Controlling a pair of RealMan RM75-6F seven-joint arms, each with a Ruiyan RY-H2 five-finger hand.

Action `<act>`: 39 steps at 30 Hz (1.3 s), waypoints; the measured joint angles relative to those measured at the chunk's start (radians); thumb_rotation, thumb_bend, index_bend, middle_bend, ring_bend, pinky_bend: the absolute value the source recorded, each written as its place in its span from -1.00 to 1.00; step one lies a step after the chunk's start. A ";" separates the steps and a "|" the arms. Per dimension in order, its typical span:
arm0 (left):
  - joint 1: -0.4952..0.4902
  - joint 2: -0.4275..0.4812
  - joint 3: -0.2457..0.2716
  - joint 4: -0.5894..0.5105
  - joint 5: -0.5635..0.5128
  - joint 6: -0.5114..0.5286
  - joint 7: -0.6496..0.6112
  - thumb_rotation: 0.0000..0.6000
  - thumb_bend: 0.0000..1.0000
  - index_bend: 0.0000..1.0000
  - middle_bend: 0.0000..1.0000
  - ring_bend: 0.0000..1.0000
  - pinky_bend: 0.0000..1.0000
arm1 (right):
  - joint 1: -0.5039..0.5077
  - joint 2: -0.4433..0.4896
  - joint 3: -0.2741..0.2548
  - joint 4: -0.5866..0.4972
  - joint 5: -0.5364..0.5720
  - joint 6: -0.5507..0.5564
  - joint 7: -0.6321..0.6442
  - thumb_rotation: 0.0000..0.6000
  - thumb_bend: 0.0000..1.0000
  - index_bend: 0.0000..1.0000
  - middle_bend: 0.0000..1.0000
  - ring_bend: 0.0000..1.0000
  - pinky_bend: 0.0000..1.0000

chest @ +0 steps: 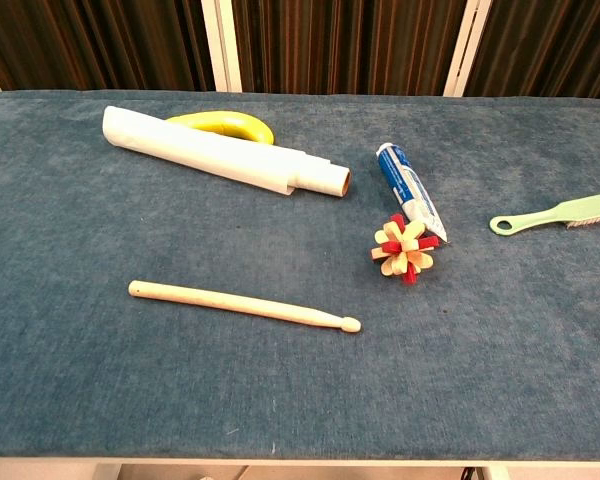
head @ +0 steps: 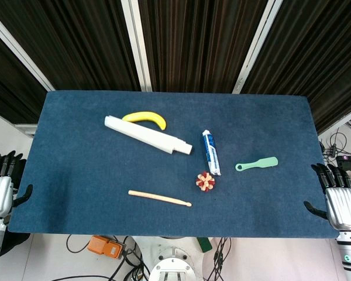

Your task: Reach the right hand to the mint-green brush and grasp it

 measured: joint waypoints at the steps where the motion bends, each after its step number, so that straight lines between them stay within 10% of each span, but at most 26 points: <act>1: 0.000 0.000 0.000 -0.002 -0.001 0.000 0.002 1.00 -0.35 -0.82 -1.00 -1.00 -0.90 | -0.001 0.000 0.001 -0.001 0.004 -0.001 -0.002 1.00 -0.44 -0.65 -0.62 -0.72 -0.71; 23: 0.018 0.002 0.001 -0.025 -0.006 0.024 -0.010 1.00 -0.35 -0.82 -1.00 -1.00 -0.90 | 0.034 -0.008 0.057 0.064 0.053 -0.086 0.073 1.00 -0.44 -0.39 -0.62 -0.72 -0.71; 39: 0.023 0.009 -0.004 -0.035 -0.021 0.022 -0.024 1.00 -0.35 -0.82 -1.00 -1.00 -0.90 | 0.421 -0.077 0.164 0.243 0.213 -0.633 0.031 1.00 -0.02 -0.17 -0.62 -0.72 -0.74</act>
